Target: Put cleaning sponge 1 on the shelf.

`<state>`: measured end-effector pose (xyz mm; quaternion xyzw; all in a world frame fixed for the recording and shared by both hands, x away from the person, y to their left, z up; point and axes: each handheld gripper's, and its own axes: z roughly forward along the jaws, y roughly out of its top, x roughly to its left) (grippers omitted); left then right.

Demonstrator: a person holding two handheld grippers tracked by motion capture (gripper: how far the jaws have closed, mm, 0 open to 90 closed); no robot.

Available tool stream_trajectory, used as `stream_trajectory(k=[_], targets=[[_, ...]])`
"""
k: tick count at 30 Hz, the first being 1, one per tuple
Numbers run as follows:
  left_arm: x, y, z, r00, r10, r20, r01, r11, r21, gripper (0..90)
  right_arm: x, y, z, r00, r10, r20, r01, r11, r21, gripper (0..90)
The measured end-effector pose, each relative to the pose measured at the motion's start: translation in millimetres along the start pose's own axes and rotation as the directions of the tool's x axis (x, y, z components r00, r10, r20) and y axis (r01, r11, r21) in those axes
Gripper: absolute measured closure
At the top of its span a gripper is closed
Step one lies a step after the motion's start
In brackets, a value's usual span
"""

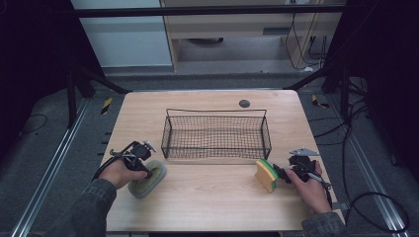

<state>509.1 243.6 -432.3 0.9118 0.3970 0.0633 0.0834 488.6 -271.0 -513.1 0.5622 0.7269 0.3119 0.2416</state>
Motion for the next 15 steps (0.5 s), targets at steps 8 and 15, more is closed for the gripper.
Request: stream_trajectory(k=[8,15], targets=[[-2.3,1.1,2.2,0.9996,0.028,0.004,-0.028,0.9995,-0.013,63.1,0.0,0.0,0.0,1.0,0.0,0.0,0.0,1.0,0.0,0.5],[-6.8,0.9,-2.9,0.9969,0.077,-0.015,-0.078,0.9965,-0.03,69.7,-0.1,0.0,0.0,1.0,-0.001,0.0,0.001,1.0,0.0,0.5]])
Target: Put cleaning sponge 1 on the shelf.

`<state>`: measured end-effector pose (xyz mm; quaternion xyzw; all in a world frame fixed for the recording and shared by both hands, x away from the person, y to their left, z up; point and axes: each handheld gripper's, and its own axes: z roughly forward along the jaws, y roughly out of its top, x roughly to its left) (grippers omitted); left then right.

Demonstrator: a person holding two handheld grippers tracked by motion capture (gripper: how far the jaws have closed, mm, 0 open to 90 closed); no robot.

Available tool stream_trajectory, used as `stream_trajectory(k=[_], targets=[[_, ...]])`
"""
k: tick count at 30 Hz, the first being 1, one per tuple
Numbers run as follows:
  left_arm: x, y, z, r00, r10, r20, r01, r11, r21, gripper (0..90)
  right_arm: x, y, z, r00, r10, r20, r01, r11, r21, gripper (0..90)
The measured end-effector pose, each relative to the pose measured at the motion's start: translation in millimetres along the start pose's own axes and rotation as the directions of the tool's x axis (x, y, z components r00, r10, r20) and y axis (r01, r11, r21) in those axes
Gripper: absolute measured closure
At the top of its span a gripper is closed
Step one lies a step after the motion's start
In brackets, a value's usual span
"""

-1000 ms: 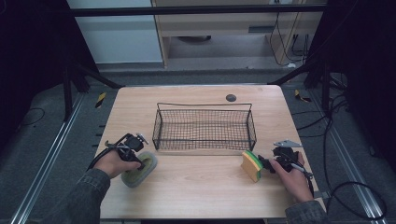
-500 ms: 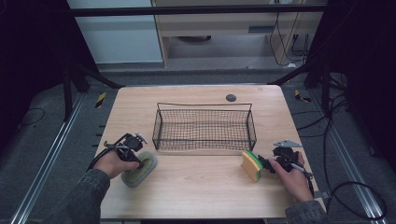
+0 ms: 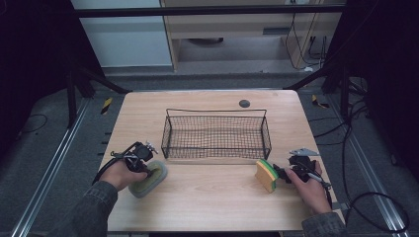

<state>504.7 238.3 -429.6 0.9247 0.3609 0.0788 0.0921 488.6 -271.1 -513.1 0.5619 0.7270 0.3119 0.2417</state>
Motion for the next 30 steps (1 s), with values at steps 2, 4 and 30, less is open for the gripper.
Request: stream_trajectory(k=[2,4,30], targets=[[-0.7,0.1,-1.7,1.0,0.008,-0.005,-0.008,1.0,-0.005,69.8,0.0,0.0,0.0,1.0,0.0,0.0,0.0,1.0,0.0,0.5],[-3.4,-0.1,-7.7,0.9989,0.039,-0.026,-0.04,0.9987,-0.032,69.8,0.0,0.0,0.0,1.0,0.0,0.0,0.0,1.0,0.0,0.5],[-32.5,-15.4,-49.4,0.9379,0.232,-0.257,-0.288,0.935,-0.207,70.0,0.6,-0.4,-0.4,1.0,-0.003,0.003,0.003,1.0,0.001,0.7]])
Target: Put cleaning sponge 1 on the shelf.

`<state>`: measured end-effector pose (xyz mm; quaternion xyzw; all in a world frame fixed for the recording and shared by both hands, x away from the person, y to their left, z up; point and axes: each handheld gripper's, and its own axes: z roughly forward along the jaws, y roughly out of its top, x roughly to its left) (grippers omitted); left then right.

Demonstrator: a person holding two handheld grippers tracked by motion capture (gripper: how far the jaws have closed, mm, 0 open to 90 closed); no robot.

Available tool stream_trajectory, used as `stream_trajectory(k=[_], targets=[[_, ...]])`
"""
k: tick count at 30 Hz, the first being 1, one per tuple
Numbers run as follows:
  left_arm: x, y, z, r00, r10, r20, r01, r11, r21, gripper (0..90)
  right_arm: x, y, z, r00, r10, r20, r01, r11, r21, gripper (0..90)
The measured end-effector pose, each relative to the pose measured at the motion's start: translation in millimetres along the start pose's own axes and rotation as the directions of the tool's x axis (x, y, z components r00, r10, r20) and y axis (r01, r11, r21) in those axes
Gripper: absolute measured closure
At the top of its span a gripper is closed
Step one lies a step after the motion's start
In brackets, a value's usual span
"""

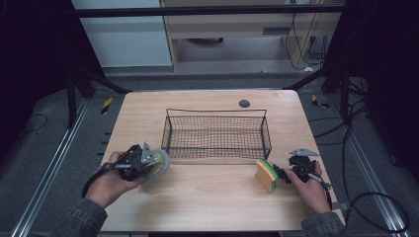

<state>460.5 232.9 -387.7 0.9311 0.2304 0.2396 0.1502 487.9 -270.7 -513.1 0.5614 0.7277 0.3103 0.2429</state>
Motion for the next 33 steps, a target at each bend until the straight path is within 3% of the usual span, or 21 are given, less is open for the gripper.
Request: stream_trajectory(k=[8,16,21,24,33], targets=[[4.3,8.1,-8.0,0.9994,0.031,-0.017,-0.031,0.9986,-0.043,70.0,0.9,-0.2,-0.4,1.0,0.005,0.005,-0.005,1.0,0.001,0.7],[7.8,17.9,-30.0,0.9966,0.05,-0.066,-0.053,0.997,-0.056,70.0,1.0,0.0,-0.2,1.0,0.006,0.006,-0.006,1.0,0.001,0.6],[22.4,24.3,-34.4,0.9925,0.047,-0.113,-0.055,0.9963,-0.065,70.0,1.2,0.0,-0.3,1.0,0.004,0.006,-0.004,1.0,0.0,0.7],[27.1,25.9,-37.0,0.9926,0.037,-0.116,-0.046,0.9963,-0.073,70.0,1.4,-0.1,-0.4,1.0,0.004,0.006,-0.004,1.0,0.0,0.7],[46.4,41.1,-43.1,0.9878,0.07,-0.14,-0.084,0.9917,-0.098,70.0,1.6,0.4,0.4,1.0,0.007,0.006,-0.007,1.0,0.0,0.4]])
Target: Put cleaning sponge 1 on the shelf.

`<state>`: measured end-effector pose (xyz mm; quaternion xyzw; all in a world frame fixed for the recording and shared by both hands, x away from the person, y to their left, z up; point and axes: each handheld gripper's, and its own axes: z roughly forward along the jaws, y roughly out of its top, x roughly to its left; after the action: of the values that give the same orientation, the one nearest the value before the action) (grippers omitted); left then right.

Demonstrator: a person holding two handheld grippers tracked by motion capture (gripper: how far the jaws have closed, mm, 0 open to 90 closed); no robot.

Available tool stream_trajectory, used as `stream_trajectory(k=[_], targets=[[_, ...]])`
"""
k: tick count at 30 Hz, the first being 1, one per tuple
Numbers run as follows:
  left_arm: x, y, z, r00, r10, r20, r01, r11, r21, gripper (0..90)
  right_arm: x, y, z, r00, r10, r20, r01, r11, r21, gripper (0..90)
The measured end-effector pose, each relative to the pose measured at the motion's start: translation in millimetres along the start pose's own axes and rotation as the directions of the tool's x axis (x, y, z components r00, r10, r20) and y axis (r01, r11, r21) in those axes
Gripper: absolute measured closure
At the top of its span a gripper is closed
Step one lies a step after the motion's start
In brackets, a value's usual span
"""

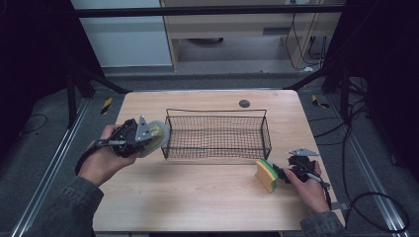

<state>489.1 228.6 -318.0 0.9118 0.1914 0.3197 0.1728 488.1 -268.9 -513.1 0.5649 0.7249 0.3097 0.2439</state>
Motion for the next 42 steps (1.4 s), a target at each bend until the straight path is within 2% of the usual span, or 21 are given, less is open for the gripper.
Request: stream_trajectory(k=[6,12,14,18,25,31,35,39,42], targets=[[14.5,4.6,4.5,1.0,0.003,-0.008,-0.004,0.9998,-0.022,70.0,0.1,0.0,0.0,1.0,0.001,0.0,-0.001,1.0,0.0,0.5],[29.0,9.9,6.0,0.9999,0.005,0.01,-0.004,0.9989,-0.048,70.0,1.0,0.5,0.5,1.0,0.0,0.002,0.0,1.0,0.001,0.4],[34.5,12.7,5.4,0.9997,0.022,0.006,-0.022,0.9988,-0.044,70.0,1.6,1.0,0.8,1.0,0.002,0.001,-0.002,1.0,0.001,0.4],[45.0,14.2,5.5,0.9996,0.028,0.005,-0.028,0.9975,-0.065,70.1,4.3,3.6,3.5,1.0,0.006,0.005,-0.006,1.0,0.004,0.4],[46.8,15.8,12.9,0.9988,0.049,0.002,-0.048,0.9958,-0.078,70.1,6.4,3.1,2.8,0.9999,0.014,0.01,-0.014,1.0,0.003,0.7],[47.9,31.7,27.7,0.9979,0.061,-0.023,-0.062,0.9966,-0.054,70.1,6.3,3.1,2.8,1.0,0.004,0.0,-0.004,1.0,0.001,0.6],[47.4,41.2,32.4,0.9954,0.082,-0.048,-0.085,0.9947,-0.057,70.1,6.0,0.8,0.5,0.9999,0.011,0.005,-0.011,1.0,0.003,0.6],[44.9,44.2,35.9,0.9955,0.083,-0.046,-0.086,0.994,-0.067,70.1,5.6,0.4,0.2,0.9999,0.008,0.008,-0.008,1.0,0.0,0.5],[41.8,48.6,37.1,0.9924,0.116,-0.041,-0.118,0.9907,-0.067,70.1,5.6,0.5,0.3,0.9999,0.009,0.006,-0.009,1.0,0.0,0.4]])
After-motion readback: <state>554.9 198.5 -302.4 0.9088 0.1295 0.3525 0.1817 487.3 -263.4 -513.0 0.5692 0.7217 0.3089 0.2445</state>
